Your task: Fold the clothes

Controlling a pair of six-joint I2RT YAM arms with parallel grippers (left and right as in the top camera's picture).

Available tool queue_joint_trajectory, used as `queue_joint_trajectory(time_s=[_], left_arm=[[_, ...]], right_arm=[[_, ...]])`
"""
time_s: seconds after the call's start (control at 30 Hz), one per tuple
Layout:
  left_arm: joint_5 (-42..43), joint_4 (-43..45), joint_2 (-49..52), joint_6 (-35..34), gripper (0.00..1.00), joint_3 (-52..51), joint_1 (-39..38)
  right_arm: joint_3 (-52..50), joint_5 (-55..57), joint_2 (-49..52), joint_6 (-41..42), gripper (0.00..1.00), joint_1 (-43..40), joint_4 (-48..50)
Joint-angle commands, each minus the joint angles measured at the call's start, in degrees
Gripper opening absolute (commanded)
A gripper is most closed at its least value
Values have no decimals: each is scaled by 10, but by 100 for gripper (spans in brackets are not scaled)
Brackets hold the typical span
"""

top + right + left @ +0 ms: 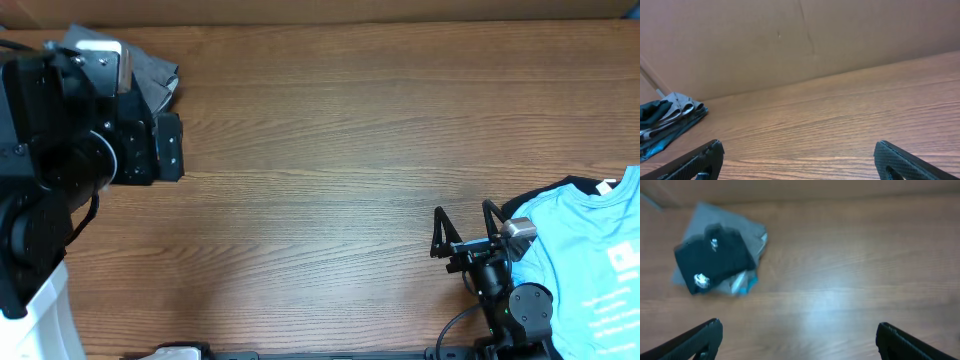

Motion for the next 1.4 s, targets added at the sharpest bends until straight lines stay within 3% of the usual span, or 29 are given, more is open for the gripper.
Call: queue_joint_trajectory(time_s=[0.0, 0.23, 0.37, 0.57, 1.0, 1.13, 1.37], left_arm=[[2, 92, -61, -11, 100, -79, -4], [23, 352, -255, -12, 100, -451, -4], [23, 543, -430, -12, 100, -742, -4], [40, 684, -605, -16, 100, -969, -4], [31, 844, -809, -16, 100, -1213, -4], [31, 919, -814, -16, 100, -1292, -4], [32, 886, -814, -17, 100, -1309, -4]], right_arm=[[-6, 7, -7, 0, 100, -3, 4], [-6, 7, -7, 0, 100, -3, 4], [-6, 7, -7, 0, 100, -3, 4], [-6, 7, -7, 0, 100, -3, 4], [-6, 7, -7, 0, 100, -3, 4], [-6, 7, -7, 0, 100, -3, 4], [-6, 7, -7, 0, 100, -3, 4]])
